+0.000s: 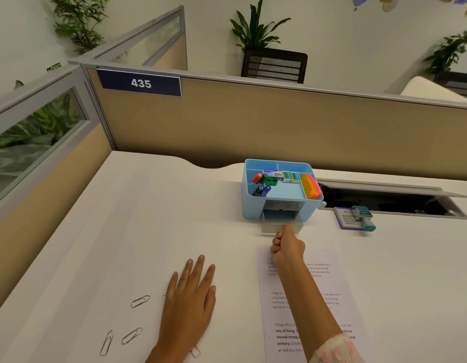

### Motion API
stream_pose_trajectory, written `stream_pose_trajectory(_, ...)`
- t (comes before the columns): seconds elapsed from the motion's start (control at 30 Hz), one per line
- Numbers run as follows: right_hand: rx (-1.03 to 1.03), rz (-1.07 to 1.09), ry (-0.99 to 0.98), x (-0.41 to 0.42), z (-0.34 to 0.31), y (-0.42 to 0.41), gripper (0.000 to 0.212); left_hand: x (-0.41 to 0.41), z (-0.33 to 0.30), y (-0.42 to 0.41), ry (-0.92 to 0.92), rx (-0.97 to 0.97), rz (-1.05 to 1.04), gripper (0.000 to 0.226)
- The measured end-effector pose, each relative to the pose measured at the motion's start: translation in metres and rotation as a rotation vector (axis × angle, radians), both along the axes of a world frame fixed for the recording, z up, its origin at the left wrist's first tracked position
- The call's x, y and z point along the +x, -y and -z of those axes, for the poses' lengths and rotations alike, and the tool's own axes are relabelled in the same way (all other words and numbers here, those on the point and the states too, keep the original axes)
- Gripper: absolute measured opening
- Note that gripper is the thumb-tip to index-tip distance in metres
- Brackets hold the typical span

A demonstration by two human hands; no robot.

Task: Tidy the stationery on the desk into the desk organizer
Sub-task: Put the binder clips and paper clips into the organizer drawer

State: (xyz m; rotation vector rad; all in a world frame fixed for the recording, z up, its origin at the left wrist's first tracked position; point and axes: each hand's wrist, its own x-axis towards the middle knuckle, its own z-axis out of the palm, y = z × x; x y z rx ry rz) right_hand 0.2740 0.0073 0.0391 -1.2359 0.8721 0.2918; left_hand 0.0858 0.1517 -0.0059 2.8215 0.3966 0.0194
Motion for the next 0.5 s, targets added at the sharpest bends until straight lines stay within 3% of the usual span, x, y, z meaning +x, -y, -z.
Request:
stream_pose_trajectory(0.37,0.014,-0.062,-0.023,-0.028,-0.01,0.017,0.026,0.0,0.004,0.0,0.023,-0.004,0.027,0.063)
stream_pose_trajectory(0.5,-0.051,-0.138,0.004,-0.043,-0.016,0.016,0.029,0.0,0.006,-0.004,0.045,-0.064,0.033,0.051)
